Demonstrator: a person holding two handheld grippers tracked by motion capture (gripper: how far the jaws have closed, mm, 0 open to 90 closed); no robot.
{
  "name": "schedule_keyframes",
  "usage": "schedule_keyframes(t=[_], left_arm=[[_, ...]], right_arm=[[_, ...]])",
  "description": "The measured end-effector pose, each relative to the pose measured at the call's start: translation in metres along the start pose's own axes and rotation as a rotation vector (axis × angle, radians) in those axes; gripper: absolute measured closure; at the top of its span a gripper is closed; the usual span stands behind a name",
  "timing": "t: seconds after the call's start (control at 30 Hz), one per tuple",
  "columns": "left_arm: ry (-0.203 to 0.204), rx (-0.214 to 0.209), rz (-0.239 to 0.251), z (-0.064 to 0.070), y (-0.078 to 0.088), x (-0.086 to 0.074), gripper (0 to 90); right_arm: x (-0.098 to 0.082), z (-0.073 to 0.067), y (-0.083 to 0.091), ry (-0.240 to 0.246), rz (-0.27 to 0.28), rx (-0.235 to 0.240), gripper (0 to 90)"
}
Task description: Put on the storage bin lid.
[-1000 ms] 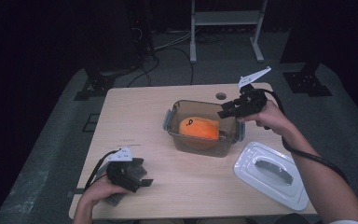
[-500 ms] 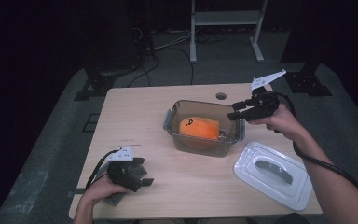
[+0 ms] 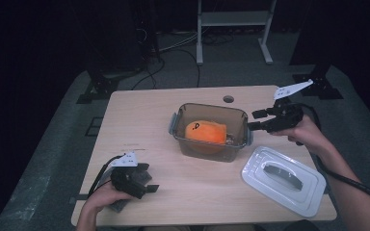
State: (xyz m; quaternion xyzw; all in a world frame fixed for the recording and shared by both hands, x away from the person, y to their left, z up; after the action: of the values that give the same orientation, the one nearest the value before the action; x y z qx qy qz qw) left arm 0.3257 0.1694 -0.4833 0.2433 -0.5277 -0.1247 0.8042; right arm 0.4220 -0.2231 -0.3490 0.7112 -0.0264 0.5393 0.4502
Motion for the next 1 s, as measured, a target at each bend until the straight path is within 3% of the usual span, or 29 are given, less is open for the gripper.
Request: schedule_keyframes(t=[1.0], left_arm=[[0.013,0.036,0.055,-0.004,0.01,0.003,3.1]], right_arm=[[-0.065,-0.004,0.02,-0.042,-0.013,-0.041,30.9]])
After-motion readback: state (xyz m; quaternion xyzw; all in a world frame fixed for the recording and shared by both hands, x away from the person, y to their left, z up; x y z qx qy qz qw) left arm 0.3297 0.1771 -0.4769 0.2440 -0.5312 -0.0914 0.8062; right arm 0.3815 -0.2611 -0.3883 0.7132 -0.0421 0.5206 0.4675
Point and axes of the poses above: each handheld gripper's, and its own axes: y roughly backward along the jaws, x roughly out of its top, z roughly to its right, the point moved 7 cm from there along -y, roughly forward along the jaws, and after that the axes turned 14 degrees about -x, right-handed, at the moved point
